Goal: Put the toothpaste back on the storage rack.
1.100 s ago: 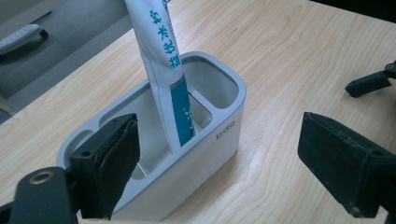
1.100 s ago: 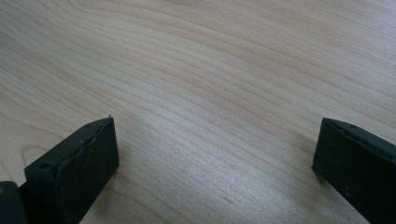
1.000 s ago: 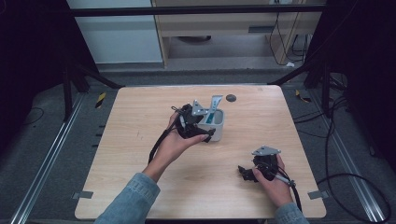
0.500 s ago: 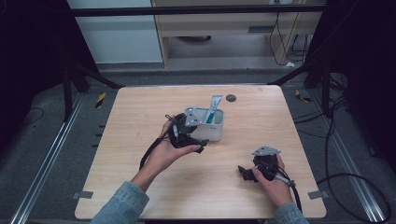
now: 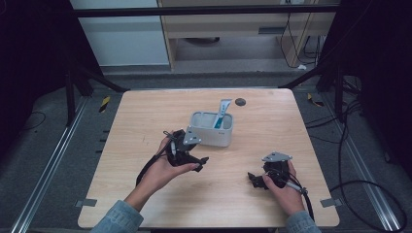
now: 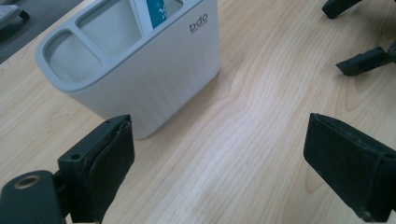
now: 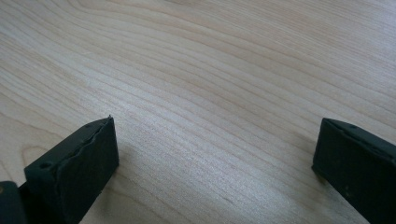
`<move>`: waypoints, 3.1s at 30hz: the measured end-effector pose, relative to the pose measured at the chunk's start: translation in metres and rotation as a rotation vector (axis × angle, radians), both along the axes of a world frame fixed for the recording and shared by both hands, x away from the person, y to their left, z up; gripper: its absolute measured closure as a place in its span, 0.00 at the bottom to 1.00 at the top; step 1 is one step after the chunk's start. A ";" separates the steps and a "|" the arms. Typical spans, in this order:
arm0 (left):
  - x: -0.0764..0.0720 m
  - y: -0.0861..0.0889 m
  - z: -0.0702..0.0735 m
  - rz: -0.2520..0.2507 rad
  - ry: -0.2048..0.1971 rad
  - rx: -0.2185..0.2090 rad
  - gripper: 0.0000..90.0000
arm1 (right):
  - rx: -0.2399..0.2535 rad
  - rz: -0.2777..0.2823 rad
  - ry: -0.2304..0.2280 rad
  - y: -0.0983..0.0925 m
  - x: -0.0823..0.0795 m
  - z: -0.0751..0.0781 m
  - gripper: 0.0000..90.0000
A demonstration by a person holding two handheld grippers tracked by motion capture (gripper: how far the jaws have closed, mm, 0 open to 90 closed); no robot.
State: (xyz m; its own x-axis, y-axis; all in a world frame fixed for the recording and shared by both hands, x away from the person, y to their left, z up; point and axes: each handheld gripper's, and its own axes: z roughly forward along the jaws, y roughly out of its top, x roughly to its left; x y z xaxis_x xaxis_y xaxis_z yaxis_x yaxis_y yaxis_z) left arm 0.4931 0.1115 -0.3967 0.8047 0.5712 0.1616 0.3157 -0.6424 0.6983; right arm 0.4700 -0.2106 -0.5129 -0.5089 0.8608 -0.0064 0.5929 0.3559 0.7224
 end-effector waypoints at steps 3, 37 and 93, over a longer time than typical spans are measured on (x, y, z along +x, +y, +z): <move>-0.006 0.008 -0.003 0.015 0.002 -0.007 0.09 | 0.000 0.000 0.000 0.000 0.000 0.000 0.00; -0.016 0.111 -0.032 0.220 0.062 -0.051 0.09 | 0.004 -0.012 0.002 0.001 -0.001 0.000 0.00; 0.017 0.182 -0.111 0.425 0.087 -0.119 0.03 | 0.003 -0.011 0.001 0.001 -0.001 0.000 0.00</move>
State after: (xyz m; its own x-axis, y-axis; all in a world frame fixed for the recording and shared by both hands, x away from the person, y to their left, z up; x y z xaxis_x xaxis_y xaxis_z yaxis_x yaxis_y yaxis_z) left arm 0.5105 0.2931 -0.5078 0.5023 0.8645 0.0170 0.5950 -0.3598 0.7187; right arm 0.4687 -0.2101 -0.5129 -0.4996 0.8663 -0.0031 0.5972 0.3470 0.7231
